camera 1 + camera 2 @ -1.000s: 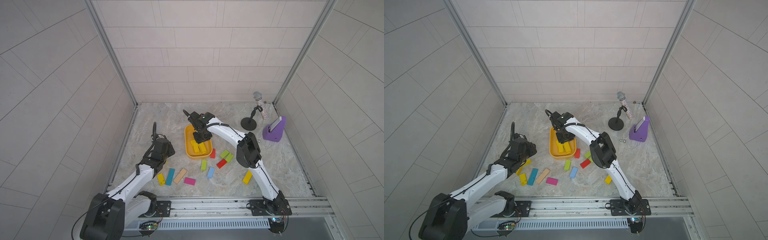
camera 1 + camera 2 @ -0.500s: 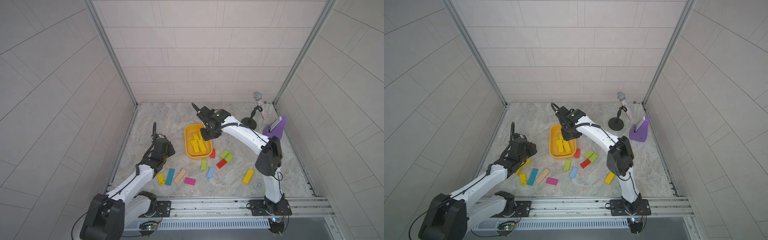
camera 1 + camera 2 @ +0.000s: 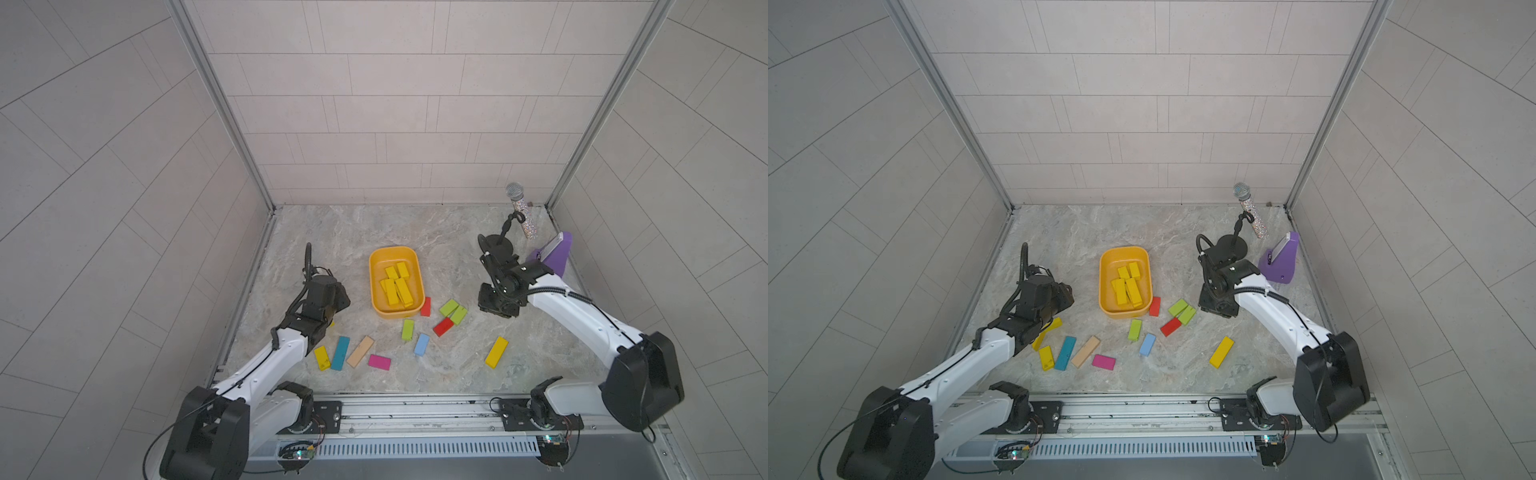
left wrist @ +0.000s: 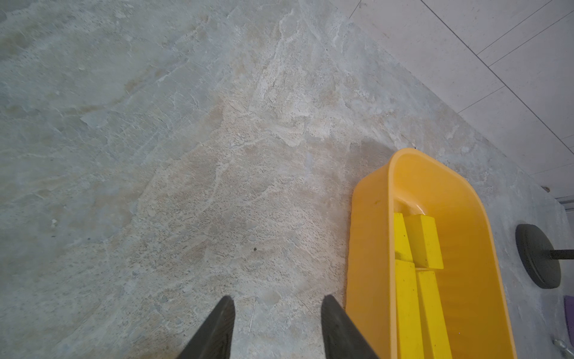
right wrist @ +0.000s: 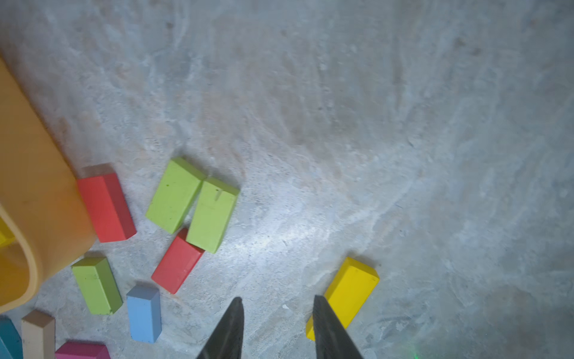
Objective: Pick out the yellow building blocks
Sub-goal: Pick up the building block from the center of the board.
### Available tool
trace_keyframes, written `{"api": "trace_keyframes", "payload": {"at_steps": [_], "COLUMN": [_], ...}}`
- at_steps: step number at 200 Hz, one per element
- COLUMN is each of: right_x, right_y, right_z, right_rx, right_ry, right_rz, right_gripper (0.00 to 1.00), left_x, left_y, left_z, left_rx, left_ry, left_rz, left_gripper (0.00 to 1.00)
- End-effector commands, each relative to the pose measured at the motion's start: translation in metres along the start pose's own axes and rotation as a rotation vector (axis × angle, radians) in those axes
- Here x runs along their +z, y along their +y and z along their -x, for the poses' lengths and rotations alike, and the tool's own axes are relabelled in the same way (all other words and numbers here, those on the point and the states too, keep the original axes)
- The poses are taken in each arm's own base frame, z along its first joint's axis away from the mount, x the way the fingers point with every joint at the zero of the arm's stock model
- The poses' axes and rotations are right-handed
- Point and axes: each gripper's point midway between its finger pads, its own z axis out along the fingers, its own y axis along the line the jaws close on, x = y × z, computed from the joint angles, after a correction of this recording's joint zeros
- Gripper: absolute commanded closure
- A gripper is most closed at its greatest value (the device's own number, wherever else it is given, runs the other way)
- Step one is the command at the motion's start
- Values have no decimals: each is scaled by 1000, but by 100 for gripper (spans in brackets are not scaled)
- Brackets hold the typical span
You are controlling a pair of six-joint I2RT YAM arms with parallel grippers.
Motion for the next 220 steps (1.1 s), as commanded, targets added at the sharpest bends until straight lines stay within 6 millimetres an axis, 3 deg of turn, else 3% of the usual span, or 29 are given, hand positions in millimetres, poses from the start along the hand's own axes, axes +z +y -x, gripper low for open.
{"api": "trace_keyframes", "payload": {"at_steps": [1,34,57,88,133,220], "right_x": [4,27,34,46,62,75], "right_y": [-35,-62,-66,-63,-57,-64], "right_z": [-17,-47,-55,-60,-66,-71], "right_rx": [145,316,350,351,337,346], "right_ry": [-12,57,82,147,236,278], "right_rz": [-76,-55,-43,-41,-47,-114], "right_gripper": [59,50,41,39,39,55], "left_x": [1,3,4,4,3,5], "left_y": [6,7,7,6,7,6], "left_z": [4,2,2,2,4,2], "left_rx": [-16,-15,-15,-15,-13,-15], "left_ry": [-33,-30,-28,-26,-31,-20], "left_rz": [19,24,24,24,27,23], "left_gripper": [50,50,50,50,50,50]}}
